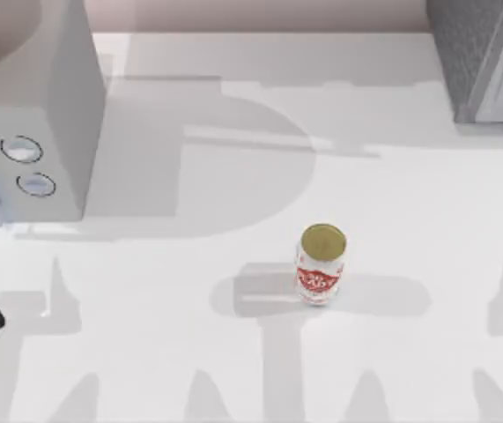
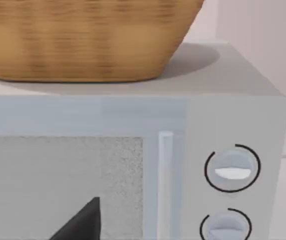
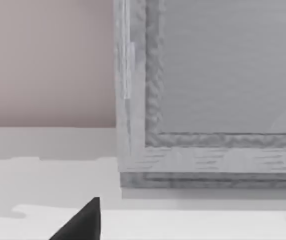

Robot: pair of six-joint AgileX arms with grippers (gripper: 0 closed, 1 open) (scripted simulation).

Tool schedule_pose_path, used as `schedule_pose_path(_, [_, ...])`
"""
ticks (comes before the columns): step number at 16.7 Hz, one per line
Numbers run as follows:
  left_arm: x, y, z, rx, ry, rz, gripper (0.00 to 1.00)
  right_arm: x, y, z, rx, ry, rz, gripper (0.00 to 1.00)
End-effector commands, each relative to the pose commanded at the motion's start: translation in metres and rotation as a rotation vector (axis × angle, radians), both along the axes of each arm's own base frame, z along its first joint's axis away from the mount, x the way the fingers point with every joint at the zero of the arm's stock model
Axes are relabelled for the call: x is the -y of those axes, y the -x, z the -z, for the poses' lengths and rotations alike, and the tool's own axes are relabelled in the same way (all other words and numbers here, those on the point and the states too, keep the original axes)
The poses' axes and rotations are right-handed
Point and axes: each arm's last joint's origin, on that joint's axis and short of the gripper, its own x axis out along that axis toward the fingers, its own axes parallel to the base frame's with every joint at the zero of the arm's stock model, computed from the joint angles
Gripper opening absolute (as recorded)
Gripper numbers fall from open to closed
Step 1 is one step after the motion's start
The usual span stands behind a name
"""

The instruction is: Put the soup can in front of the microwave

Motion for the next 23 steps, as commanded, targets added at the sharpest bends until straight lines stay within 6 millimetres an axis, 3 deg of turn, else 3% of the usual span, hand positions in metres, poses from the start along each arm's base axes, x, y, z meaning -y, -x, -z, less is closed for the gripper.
schedule_pose_path(4, [0.001, -0.001, -0.002, -0.035, -0.006, 0.01, 1.0, 0.0, 0.0, 0.0, 0.0, 0.0, 0.0, 1.0])
schedule_pose_path(7, [0.004, -0.004, -0.011, -0.163, -0.028, 0.044, 1.0, 0.0, 0.0, 0.0, 0.0, 0.0, 0.0, 1.0])
schedule_pose_path(12, [0.017, -0.026, -0.05, -0.48, -0.079, 0.149, 1.0, 0.0, 0.0, 0.0, 0.0, 0.0, 0.0, 1.0])
schedule_pose_path(15, [0.033, -0.056, -0.084, -0.671, -0.114, 0.235, 1.0, 0.0, 0.0, 0.0, 0.0, 0.0, 0.0, 1.0])
schedule_pose_path(18, [0.062, -0.097, -0.115, -0.844, -0.157, 0.329, 1.0, 0.0, 0.0, 0.0, 0.0, 0.0, 0.0, 1.0])
schedule_pose_path(23, [0.143, -0.169, -0.14, -1.096, -0.267, 0.478, 1.0, 0.0, 0.0, 0.0, 0.0, 0.0, 0.0, 1.0])
